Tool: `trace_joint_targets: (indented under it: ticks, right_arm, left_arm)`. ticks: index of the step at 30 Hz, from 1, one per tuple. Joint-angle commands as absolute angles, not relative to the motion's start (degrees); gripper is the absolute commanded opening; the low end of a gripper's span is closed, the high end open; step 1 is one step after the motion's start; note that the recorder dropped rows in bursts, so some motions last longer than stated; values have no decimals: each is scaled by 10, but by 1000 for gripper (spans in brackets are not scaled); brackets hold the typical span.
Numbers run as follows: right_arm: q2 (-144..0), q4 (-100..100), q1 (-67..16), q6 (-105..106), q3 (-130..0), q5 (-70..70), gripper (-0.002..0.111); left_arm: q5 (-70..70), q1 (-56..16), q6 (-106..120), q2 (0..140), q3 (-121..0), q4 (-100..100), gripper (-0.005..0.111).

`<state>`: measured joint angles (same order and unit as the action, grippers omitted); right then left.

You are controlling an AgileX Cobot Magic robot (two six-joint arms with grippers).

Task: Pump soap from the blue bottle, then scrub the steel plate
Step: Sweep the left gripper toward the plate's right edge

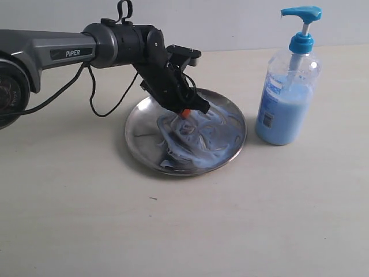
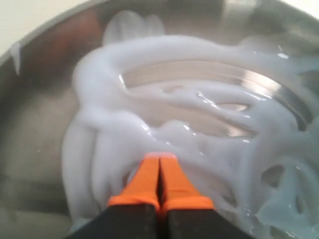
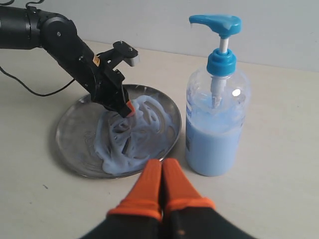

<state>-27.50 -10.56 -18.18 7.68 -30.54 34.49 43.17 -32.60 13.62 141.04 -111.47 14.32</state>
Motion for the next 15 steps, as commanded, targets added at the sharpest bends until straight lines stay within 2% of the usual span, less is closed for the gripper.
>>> trace_joint_targets:
  ticks: [1, 15]
  right_arm:
    - [-273, -105, -180, 78, -305, 341, 0]
    - [-273, -105, -180, 78, -305, 341, 0]
  left_arm:
    - [422, -317, 128, 1419, -1112, 140, 0]
    - [422, -345, 119, 1419, -1112, 206, 0]
